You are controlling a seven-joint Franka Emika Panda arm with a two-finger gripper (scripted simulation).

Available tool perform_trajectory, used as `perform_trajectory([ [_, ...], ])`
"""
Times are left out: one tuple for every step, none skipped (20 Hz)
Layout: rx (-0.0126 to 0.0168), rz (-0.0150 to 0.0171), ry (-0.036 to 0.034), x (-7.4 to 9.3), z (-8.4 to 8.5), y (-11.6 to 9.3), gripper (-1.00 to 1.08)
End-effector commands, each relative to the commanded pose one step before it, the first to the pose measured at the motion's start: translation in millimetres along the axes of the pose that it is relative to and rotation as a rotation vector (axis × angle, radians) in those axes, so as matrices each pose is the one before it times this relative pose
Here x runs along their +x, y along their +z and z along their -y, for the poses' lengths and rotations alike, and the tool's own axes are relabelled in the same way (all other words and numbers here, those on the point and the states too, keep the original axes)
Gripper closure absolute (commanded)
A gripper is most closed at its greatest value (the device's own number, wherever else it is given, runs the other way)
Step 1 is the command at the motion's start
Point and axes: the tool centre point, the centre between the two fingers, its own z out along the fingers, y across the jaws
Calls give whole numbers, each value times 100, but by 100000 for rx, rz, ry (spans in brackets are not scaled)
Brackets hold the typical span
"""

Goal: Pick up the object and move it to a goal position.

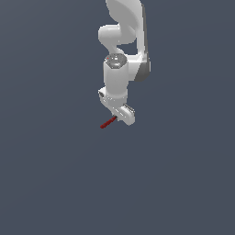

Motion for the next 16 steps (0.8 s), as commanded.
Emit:
perform_trajectory([
  [14, 9, 3, -790, -876, -1278, 108],
  [0, 0, 0, -255, -286, -443, 108],
  [-22, -35, -27, -251, -251, -418, 108],
  [0, 0, 0, -215, -244, -384, 108],
  [0, 0, 0, -196, -223, -353, 108],
  [-40, -56, -3, -188, -195, -328, 108],
  [0, 0, 0, -158, -181, -293, 108],
  [0, 0, 0, -139, -160, -263, 108],
  [-28, -40, 1, -127, -134, -237, 108],
  [0, 0, 0, -101, -117, -204, 108],
  [0, 0, 0, -83, -97, -174, 108],
  [0, 0, 0, -65, -76, -145, 108],
  [-40, -56, 4, -57, -51, -119, 108],
  [0, 0, 0, -33, -38, -83, 108],
  [0, 0, 0, -19, -22, -50, 108],
  [0, 0, 0, -6, -7, -16, 108],
])
